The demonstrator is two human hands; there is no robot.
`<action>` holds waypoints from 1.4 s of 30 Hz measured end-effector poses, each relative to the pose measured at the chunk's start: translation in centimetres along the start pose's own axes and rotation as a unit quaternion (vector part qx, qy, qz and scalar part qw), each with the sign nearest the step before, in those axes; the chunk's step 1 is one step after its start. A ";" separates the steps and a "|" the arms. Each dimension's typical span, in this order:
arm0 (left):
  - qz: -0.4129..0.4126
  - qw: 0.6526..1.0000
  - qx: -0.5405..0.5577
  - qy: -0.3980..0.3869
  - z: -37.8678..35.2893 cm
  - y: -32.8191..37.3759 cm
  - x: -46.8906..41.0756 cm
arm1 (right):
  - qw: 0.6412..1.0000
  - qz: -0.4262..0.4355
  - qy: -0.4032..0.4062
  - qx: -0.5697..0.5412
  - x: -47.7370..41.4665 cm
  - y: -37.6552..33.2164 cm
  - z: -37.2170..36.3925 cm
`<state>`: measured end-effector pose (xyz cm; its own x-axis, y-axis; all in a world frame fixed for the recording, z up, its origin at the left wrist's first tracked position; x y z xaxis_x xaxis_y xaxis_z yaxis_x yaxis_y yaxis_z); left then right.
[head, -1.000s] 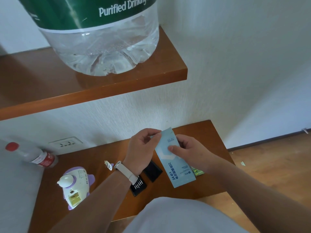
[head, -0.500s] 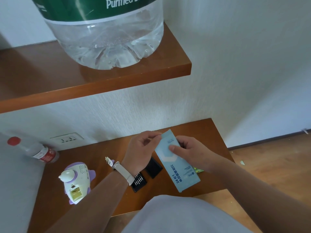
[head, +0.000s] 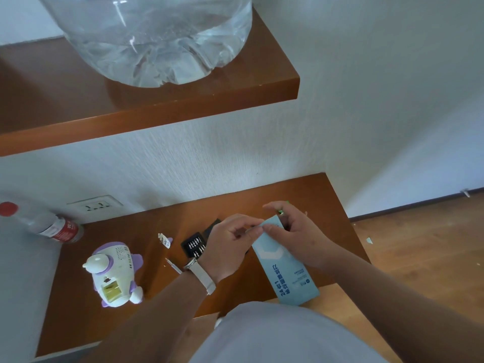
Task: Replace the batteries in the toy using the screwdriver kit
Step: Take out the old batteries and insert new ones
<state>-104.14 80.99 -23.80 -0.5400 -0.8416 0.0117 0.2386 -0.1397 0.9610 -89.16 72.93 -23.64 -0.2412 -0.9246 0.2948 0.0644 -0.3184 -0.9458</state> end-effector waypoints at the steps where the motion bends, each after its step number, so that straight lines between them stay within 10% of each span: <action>1: 0.013 1.000 0.008 0.005 -0.1 -0.3 0.0 | 1.000 0.005 0.010 0.000 0.0 0.0 0.0; 15: 0.191 0.975 0.084 -0.079 -2.5 -4.8 3.3 | 0.990 -0.026 0.137 -0.032 -2.8 1.9 1.1; 42: 0.267 0.953 -0.044 0.133 -7.4 -14.2 2.0 | 0.972 -0.110 0.033 0.204 -6.0 15.7 0.4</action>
<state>-102.64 77.49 -39.44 -0.1009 -0.9057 0.4118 0.4949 0.3134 0.8105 -86.35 73.45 -40.22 -0.3538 -0.8134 0.4618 0.3797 -0.5761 -0.7238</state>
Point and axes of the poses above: each hand's wrist, its own x-axis away from the middle knuckle, its own z-axis out of the back of the hand, y = z × x, the point moved 4 cm from there along -x, towards the middle knuckle, and after that the axes turned 6 degrees about y, right-handed, at the moved point
